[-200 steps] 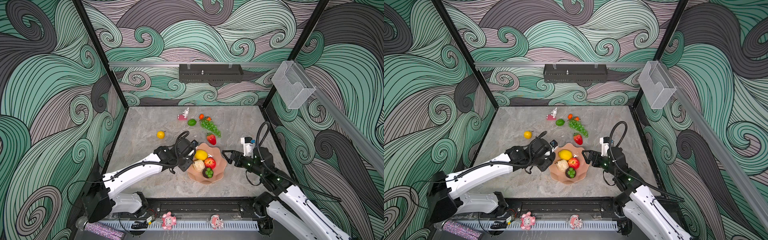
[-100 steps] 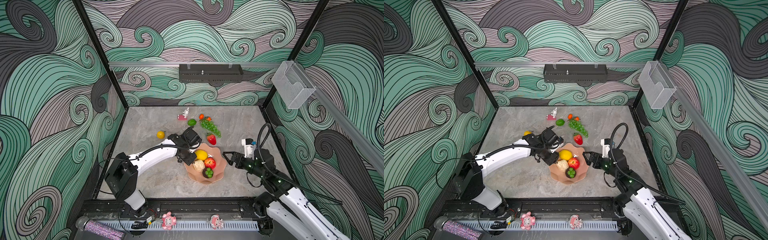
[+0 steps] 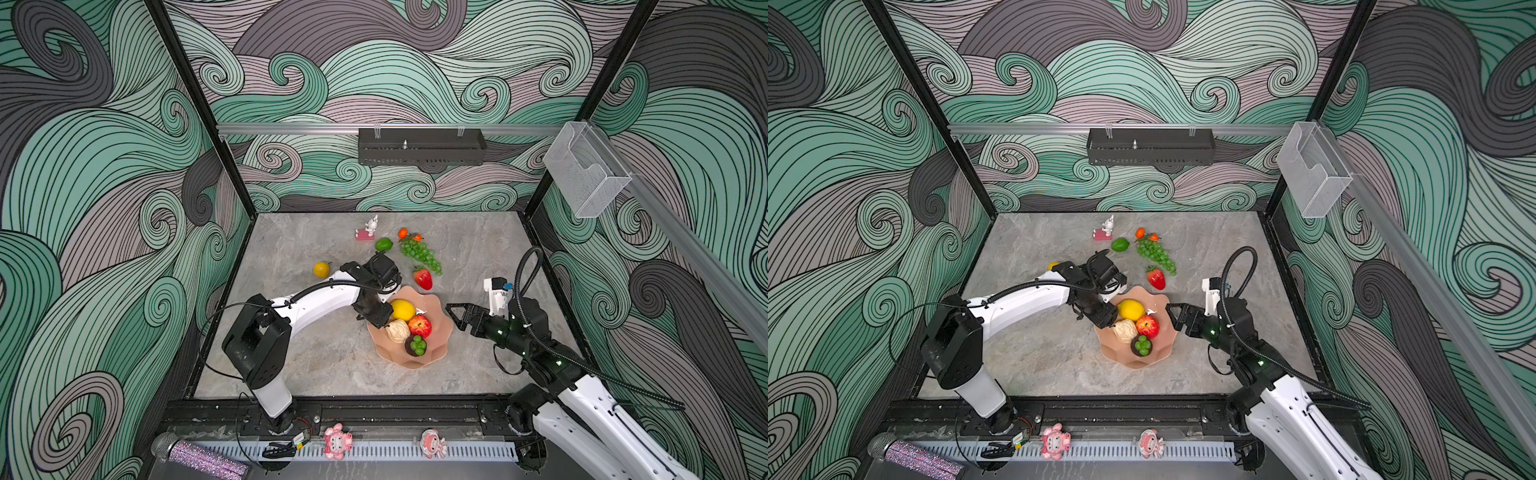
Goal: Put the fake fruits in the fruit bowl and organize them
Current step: 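Lower the avocado into the bowl beside the lemon and open the left gripper, then reach the left gripper to the green lime near the grapes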
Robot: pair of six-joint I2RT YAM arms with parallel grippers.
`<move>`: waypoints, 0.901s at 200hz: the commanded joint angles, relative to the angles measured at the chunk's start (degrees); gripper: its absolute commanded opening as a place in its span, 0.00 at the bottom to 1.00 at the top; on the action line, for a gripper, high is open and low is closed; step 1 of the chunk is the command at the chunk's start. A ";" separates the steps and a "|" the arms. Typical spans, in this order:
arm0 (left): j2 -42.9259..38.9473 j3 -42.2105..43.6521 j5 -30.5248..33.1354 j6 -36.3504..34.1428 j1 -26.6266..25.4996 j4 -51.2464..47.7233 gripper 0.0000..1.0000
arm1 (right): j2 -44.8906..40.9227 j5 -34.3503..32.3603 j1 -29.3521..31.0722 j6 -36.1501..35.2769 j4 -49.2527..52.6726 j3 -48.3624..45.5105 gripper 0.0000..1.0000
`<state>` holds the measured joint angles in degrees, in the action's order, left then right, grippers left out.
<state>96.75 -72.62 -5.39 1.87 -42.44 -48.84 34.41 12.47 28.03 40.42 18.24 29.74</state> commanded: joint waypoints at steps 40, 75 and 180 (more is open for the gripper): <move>1.29 -3.15 -3.92 1.24 0.34 -2.55 0.71 | 0.39 0.05 -0.26 0.09 0.39 -0.44 0.92; 0.29 -2.71 -1.84 2.17 0.60 -1.70 0.70 | 0.73 0.17 -0.26 0.09 0.13 -0.29 0.92; -7.27 -0.42 1.87 3.92 0.78 1.91 0.70 | 0.65 0.24 -0.24 0.10 0.87 0.45 0.92</move>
<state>93.51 -73.30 -5.15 4.75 -42.11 -48.29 35.16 12.47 27.99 40.73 18.24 29.65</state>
